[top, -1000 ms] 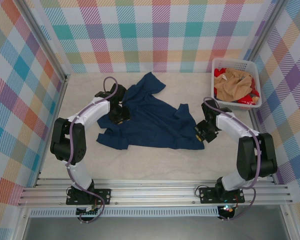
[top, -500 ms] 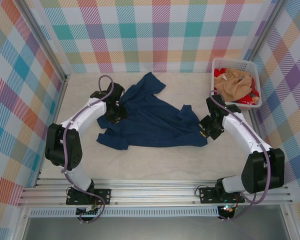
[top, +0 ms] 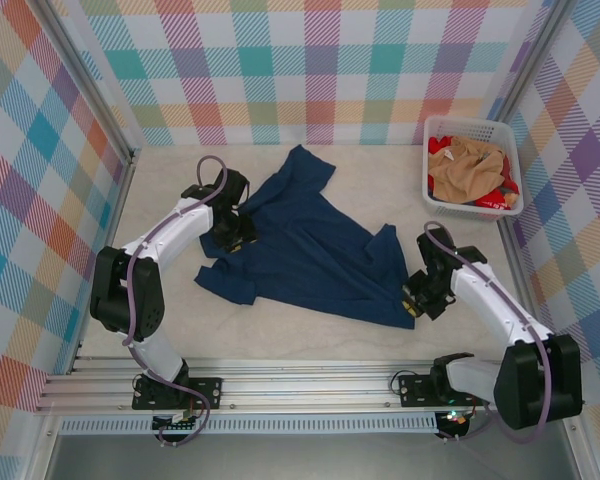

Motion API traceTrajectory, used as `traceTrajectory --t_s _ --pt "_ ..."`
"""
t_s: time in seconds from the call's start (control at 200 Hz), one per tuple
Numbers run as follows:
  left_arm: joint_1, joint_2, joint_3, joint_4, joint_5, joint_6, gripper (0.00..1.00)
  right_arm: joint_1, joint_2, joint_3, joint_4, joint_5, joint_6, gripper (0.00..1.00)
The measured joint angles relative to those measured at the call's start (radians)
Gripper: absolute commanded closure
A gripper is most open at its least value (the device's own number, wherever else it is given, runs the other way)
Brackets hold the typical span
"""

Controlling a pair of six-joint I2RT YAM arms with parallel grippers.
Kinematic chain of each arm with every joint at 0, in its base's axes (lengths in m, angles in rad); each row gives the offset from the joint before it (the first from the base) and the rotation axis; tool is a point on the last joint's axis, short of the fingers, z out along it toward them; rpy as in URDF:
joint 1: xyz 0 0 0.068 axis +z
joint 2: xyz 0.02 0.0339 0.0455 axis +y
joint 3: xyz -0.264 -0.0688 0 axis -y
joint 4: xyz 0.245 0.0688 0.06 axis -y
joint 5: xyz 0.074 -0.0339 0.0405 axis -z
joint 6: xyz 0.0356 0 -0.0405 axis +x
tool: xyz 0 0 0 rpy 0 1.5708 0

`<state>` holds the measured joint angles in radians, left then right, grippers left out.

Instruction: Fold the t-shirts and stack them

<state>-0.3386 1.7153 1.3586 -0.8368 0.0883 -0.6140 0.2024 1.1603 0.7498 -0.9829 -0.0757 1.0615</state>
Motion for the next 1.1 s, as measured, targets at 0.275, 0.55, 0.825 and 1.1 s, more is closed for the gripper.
traceTrajectory --t_s 0.275,0.55,0.825,1.1 --pt "0.0 0.0 0.0 0.0 0.0 0.0 0.62 0.0 -0.052 -0.017 -0.039 -0.004 0.048 0.81" --pt "-0.014 0.009 0.005 0.016 0.037 -0.002 0.62 0.0 -0.071 -0.057 -0.038 -0.014 0.093 0.68" --pt "-0.22 0.249 0.227 0.127 0.127 -0.023 0.63 -0.031 -0.061 -0.116 0.029 -0.019 0.129 0.68" --pt "-0.33 0.349 0.305 0.14 0.163 -0.046 0.64 -0.098 -0.03 -0.207 0.161 -0.032 0.148 0.66"
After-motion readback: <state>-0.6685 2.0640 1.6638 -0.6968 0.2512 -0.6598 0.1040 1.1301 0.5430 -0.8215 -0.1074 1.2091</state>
